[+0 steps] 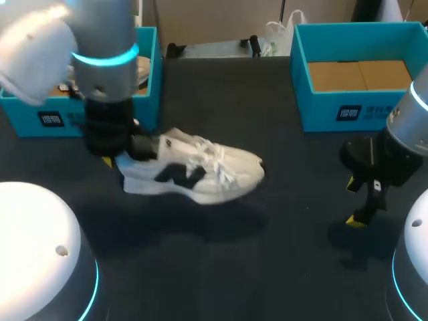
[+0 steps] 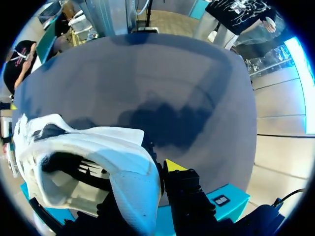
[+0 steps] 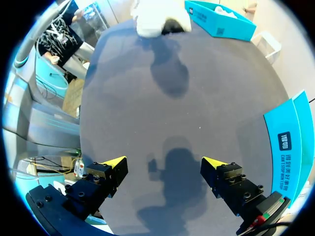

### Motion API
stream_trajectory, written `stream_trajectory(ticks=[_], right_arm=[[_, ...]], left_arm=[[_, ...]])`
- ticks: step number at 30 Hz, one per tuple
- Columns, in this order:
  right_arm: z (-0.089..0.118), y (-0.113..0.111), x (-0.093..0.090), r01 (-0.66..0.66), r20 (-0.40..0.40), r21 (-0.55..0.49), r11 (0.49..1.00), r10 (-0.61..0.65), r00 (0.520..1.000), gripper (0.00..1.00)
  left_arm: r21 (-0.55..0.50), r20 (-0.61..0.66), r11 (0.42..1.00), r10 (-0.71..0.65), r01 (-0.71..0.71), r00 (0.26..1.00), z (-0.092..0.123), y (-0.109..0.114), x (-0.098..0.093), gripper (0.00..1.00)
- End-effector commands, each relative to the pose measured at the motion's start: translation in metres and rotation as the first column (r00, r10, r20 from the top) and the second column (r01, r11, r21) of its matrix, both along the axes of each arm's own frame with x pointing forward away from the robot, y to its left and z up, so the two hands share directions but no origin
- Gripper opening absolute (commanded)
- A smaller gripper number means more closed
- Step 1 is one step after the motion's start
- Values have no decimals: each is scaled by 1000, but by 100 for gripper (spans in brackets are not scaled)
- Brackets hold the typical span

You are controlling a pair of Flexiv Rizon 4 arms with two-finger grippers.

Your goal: Take the shoe out of the shoebox, open the shoe tongue, remove and reinsert the insole, then place the shoe into the shoebox

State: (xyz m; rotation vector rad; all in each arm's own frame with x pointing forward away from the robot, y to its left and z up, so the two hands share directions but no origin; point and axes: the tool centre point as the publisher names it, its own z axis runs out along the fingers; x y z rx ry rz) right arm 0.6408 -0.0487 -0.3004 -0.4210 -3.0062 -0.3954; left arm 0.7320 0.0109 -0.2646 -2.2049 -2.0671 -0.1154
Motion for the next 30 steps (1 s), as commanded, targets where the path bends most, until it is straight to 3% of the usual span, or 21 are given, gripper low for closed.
stream_trajectory(ticks=[1,3,14,21,30], right_arm=[[0,0,-1,1,2,-2,1000,-1,1000,100],[0,0,-1,1,2,-2,1000,-1,1000,100],[0,0,-1,1,2,-2,1000,-1,1000,100],[0,0,-1,1,2,-2,1000,-1,1000,100],[0,0,-1,1,2,-2,1000,-1,1000,100]], left_arm=[[39,2,999,-21,21,1000,-33,-41,-10,0],[11,-4,999,-43,43,999,-42,-51,-12,0],[11,-4,999,-43,43,999,-42,-51,-12,0],[42,1,998,-43,43,999,-83,-73,-19,0],[38,51,998,-60,58,997,-106,-94,-21,0]])
